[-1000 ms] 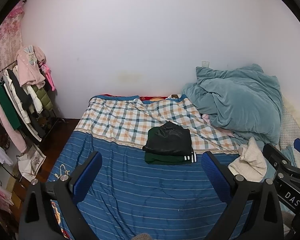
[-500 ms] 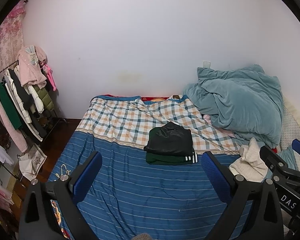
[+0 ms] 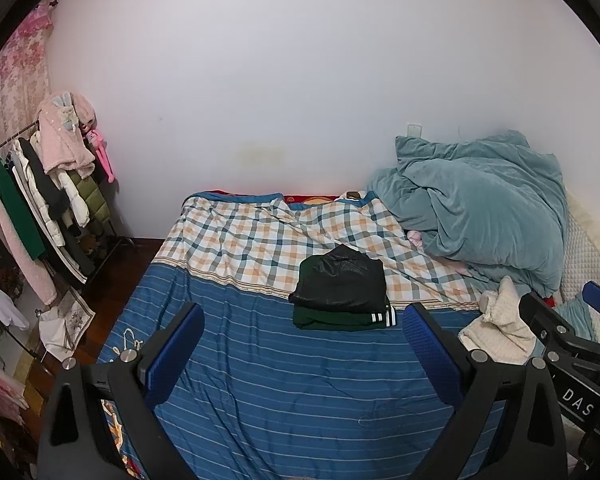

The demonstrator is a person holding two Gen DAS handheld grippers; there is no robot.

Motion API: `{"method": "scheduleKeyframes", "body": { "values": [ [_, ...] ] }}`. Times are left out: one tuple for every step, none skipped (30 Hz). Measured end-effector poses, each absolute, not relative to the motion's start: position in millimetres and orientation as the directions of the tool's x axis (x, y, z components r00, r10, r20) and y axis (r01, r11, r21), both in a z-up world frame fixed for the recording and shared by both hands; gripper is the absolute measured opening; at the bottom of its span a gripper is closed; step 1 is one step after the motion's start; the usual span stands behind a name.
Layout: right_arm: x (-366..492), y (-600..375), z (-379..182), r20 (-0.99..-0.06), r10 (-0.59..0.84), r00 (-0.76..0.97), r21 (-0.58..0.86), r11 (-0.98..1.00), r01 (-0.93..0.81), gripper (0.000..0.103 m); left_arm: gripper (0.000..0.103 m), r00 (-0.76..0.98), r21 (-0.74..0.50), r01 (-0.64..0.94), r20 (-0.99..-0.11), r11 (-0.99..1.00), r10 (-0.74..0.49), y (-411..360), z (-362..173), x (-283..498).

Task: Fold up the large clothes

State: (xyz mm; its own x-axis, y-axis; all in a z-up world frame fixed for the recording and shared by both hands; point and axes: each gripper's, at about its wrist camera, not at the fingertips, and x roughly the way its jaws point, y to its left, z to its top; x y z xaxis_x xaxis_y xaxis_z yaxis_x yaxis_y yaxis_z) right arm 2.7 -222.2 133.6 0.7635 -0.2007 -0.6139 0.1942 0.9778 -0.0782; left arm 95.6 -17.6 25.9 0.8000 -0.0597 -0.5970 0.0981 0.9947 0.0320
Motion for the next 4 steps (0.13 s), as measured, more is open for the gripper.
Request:
{"method": "scheduleKeyframes", "body": {
  "values": [
    [2.6, -222.3, 133.3, -0.615, -0.201, 0.763, -0.078, 0.978, 0.194, 0.095, 0.101, 0.801, 0.032, 0.096, -0.596, 0.995, -0.058, -17.6, 25.5, 94.9],
    [2.2, -222.2, 132.8, -0.615, -0.199, 0.763, -0.076, 0.978, 0.193, 0.095, 0.101, 0.801, 0.031, 0.097, -0.595, 0.995, -0.059, -18.2, 25.1, 94.5],
    [1.4, -221.4, 132.1, -0.616, -0.199, 0.762, -0.076, 0.978, 0.193, 0.095, 0.101, 0.801, 0.032, 0.097, -0.596, 0.995, -0.058, -17.9, 25.2, 94.3],
    [-1.2, -220.7, 131.2, -0.616, -0.200, 0.762, -0.077, 0.978, 0.195, 0.095, 0.101, 0.801, 0.033, 0.098, -0.596, 0.995, -0.059, -18.3, 25.1, 94.0]
  ]
}}
